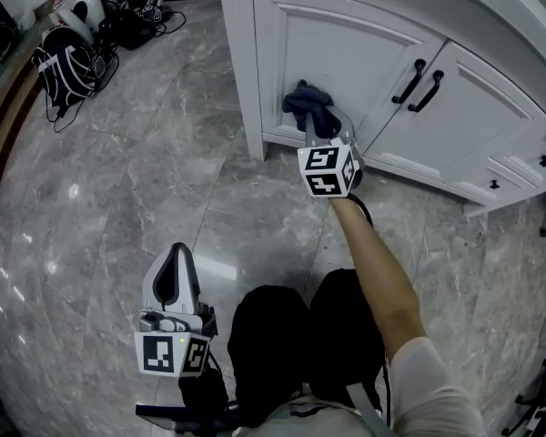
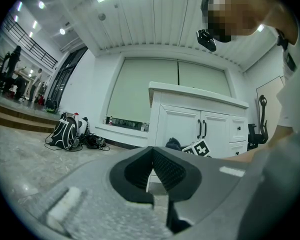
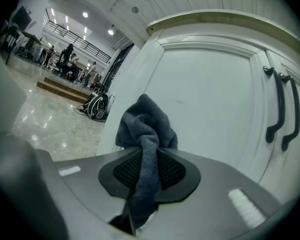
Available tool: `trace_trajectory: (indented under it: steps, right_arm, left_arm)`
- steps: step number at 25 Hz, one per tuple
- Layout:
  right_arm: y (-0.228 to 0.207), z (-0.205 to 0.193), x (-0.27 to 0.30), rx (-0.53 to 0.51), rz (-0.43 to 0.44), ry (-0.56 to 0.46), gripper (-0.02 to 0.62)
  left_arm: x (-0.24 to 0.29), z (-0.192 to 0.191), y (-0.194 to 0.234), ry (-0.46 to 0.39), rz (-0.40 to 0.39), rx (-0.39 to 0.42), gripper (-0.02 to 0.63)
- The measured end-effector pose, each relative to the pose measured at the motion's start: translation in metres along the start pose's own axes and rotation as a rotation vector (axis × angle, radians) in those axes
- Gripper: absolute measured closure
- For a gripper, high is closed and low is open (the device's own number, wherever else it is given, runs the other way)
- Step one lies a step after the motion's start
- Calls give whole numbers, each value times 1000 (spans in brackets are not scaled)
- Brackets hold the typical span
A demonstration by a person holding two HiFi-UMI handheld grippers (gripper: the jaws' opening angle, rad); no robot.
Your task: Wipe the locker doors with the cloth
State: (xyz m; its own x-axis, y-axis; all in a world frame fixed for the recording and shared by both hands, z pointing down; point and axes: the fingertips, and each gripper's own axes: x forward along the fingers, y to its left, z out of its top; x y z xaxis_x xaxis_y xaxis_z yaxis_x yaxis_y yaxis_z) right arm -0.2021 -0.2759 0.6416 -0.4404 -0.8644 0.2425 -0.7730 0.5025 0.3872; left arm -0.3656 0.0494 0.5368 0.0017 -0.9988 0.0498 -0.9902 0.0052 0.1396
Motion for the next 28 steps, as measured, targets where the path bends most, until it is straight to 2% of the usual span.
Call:
trace_trajectory:
  steps: [9,20,28]
  right_arm:
    - [44,37,24,17,74,-40,523]
    - [63,7,35,26,90,0,523]
    - [81,-28,44,26,128,70,523]
  left_arm:
    - [-4,-1,9,3,21,0,604]
    - [-5,-3,10,8,23,4,604]
    - [-7,-3,6,21,26,21,604]
